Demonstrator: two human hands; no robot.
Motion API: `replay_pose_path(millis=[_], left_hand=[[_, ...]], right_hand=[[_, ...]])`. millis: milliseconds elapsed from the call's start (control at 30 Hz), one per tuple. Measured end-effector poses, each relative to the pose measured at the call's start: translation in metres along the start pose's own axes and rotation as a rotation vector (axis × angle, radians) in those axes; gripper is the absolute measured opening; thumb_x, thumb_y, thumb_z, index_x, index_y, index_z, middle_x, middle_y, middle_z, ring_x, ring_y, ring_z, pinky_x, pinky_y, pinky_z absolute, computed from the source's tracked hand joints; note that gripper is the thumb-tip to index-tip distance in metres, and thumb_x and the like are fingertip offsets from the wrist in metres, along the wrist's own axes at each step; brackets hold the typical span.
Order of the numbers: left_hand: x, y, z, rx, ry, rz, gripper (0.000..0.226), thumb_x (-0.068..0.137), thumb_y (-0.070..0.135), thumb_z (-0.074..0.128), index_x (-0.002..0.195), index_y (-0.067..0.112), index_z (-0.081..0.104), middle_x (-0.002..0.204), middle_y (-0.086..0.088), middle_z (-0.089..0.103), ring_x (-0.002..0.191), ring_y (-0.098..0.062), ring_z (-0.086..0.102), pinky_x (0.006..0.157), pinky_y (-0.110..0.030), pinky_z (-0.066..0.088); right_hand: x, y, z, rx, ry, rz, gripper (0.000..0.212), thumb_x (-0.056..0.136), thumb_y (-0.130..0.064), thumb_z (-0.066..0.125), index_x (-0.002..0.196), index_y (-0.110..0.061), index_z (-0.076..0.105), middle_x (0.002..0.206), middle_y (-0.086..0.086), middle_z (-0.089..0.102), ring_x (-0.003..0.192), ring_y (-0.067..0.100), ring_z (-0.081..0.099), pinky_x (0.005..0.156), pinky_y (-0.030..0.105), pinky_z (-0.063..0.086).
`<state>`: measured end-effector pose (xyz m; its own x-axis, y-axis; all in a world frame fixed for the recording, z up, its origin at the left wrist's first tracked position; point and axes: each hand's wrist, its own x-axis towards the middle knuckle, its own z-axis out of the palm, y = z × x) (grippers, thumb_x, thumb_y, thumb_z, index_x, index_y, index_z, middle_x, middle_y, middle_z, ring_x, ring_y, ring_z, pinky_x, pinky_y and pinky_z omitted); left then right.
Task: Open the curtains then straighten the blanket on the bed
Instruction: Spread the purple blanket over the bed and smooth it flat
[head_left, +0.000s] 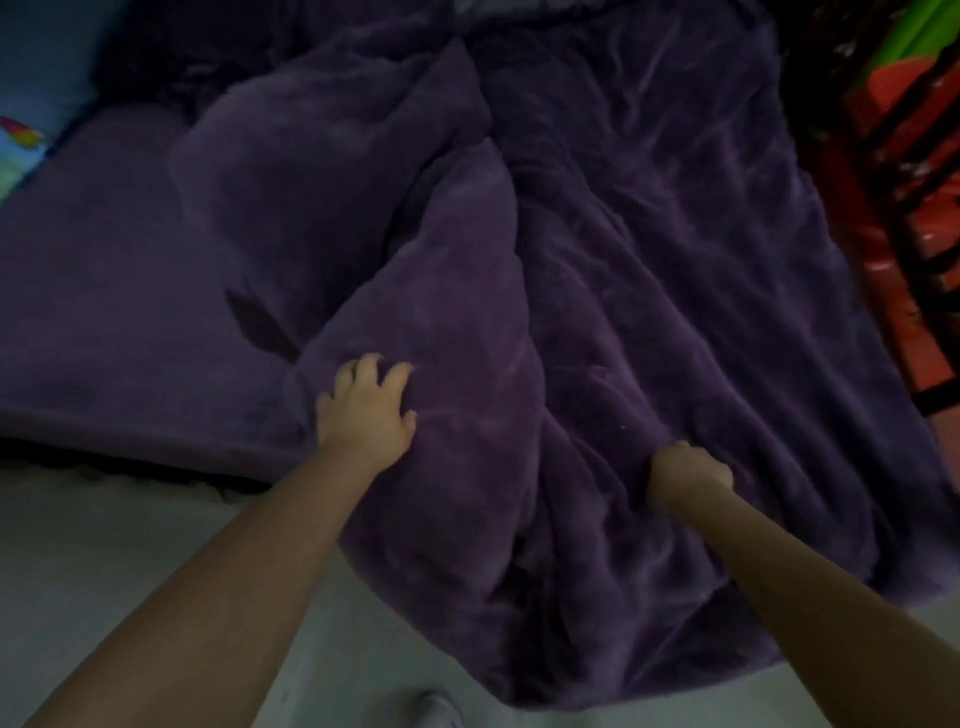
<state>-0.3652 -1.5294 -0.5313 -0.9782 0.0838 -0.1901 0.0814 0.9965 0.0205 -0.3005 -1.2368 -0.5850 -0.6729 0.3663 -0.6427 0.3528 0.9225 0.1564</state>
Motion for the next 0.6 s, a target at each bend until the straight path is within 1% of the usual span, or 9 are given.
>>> replay_pose_path(millis=[33, 67, 133, 167, 200, 267, 367, 500, 600], left_hand=[[0.002, -0.015, -0.004, 0.038, 0.015, 0.033, 0.046, 0.086, 0.036, 0.051, 0.129, 0.022, 0.042, 0.139, -0.009, 0.038, 0.127, -0.03, 0.035, 0.096, -0.045, 0.039], [0.003, -0.028, -0.008, 0.074, 0.035, 0.034, 0.04, 0.086, 0.033, 0.05, 0.123, 0.019, 0.047, 0.131, -0.009, 0.045, 0.121, -0.029, 0.041, 0.092, -0.042, 0.041], [0.006, -0.052, -0.016, 0.085, -0.001, -0.031, 0.034, 0.086, 0.029, 0.048, 0.115, 0.012, 0.053, 0.121, -0.011, 0.052, 0.113, -0.029, 0.047, 0.087, -0.039, 0.042], [0.009, -0.068, -0.019, 0.071, -0.031, -0.061, 0.033, 0.087, 0.028, 0.047, 0.113, 0.01, 0.054, 0.119, -0.011, 0.053, 0.112, -0.029, 0.048, 0.086, -0.037, 0.043], [0.011, -0.081, -0.021, 0.059, -0.049, -0.077, 0.032, 0.087, 0.027, 0.046, 0.112, 0.009, 0.055, 0.118, -0.011, 0.053, 0.111, -0.029, 0.048, 0.084, -0.036, 0.043], [0.018, -0.107, -0.028, 0.024, -0.033, -0.099, 0.028, 0.089, 0.025, 0.044, 0.107, 0.007, 0.056, 0.114, -0.011, 0.055, 0.107, -0.027, 0.05, 0.077, -0.033, 0.042], [0.033, -0.139, -0.045, -0.01, 0.059, -0.112, 0.026, 0.09, 0.022, 0.042, 0.1, 0.005, 0.058, 0.108, -0.011, 0.057, 0.101, -0.025, 0.052, 0.067, -0.03, 0.037], [0.062, -0.168, -0.073, -0.028, 0.096, -0.134, 0.025, 0.09, 0.021, 0.042, 0.101, 0.005, 0.058, 0.107, -0.01, 0.057, 0.102, -0.025, 0.052, 0.065, -0.029, 0.032], [0.089, -0.181, -0.093, 0.002, 0.092, -0.126, 0.026, 0.09, 0.023, 0.041, 0.103, 0.007, 0.057, 0.109, -0.009, 0.056, 0.103, -0.024, 0.052, 0.067, -0.03, 0.037]], right_hand=[[-0.004, -0.021, -0.011, -0.008, 0.089, -0.033, 0.039, 0.084, -0.021, 0.048, 0.122, -0.012, 0.052, 0.131, 0.009, 0.049, 0.119, 0.028, 0.049, 0.101, 0.046, 0.041], [-0.008, -0.042, -0.021, -0.016, 0.182, -0.079, 0.035, 0.084, -0.02, 0.047, 0.117, -0.011, 0.054, 0.128, 0.009, 0.052, 0.117, 0.028, 0.05, 0.104, 0.049, 0.035], [-0.014, -0.084, -0.038, -0.007, 0.338, -0.192, 0.032, 0.085, -0.021, 0.045, 0.114, -0.011, 0.052, 0.124, 0.01, 0.054, 0.116, 0.029, 0.05, 0.108, 0.053, 0.025], [-0.018, -0.107, -0.048, 0.019, 0.386, -0.249, 0.031, 0.085, -0.02, 0.044, 0.114, -0.01, 0.05, 0.122, 0.011, 0.055, 0.115, 0.029, 0.05, 0.108, 0.051, 0.026], [-0.021, -0.126, -0.057, 0.058, 0.412, -0.288, 0.031, 0.085, -0.018, 0.044, 0.113, -0.007, 0.049, 0.121, 0.013, 0.055, 0.112, 0.03, 0.051, 0.105, 0.048, 0.032], [-0.025, -0.159, -0.076, 0.126, 0.44, -0.33, 0.029, 0.085, -0.015, 0.044, 0.11, -0.003, 0.049, 0.119, 0.016, 0.054, 0.108, 0.032, 0.052, 0.094, 0.042, 0.041], [-0.023, -0.194, -0.103, 0.168, 0.441, -0.353, 0.027, 0.086, -0.014, 0.043, 0.109, 0.001, 0.049, 0.119, 0.018, 0.052, 0.108, 0.034, 0.05, 0.087, 0.041, 0.045], [-0.006, -0.213, -0.142, 0.305, 0.46, -0.317, 0.03, 0.09, -0.022, 0.041, 0.105, 0.002, 0.05, 0.115, 0.022, 0.054, 0.106, 0.036, 0.052, 0.085, 0.041, 0.047], [0.013, -0.226, -0.174, 0.279, 0.446, -0.333, 0.034, 0.092, -0.028, 0.041, 0.107, 0.0, 0.051, 0.116, 0.021, 0.055, 0.107, 0.036, 0.052, 0.088, 0.04, 0.046]])
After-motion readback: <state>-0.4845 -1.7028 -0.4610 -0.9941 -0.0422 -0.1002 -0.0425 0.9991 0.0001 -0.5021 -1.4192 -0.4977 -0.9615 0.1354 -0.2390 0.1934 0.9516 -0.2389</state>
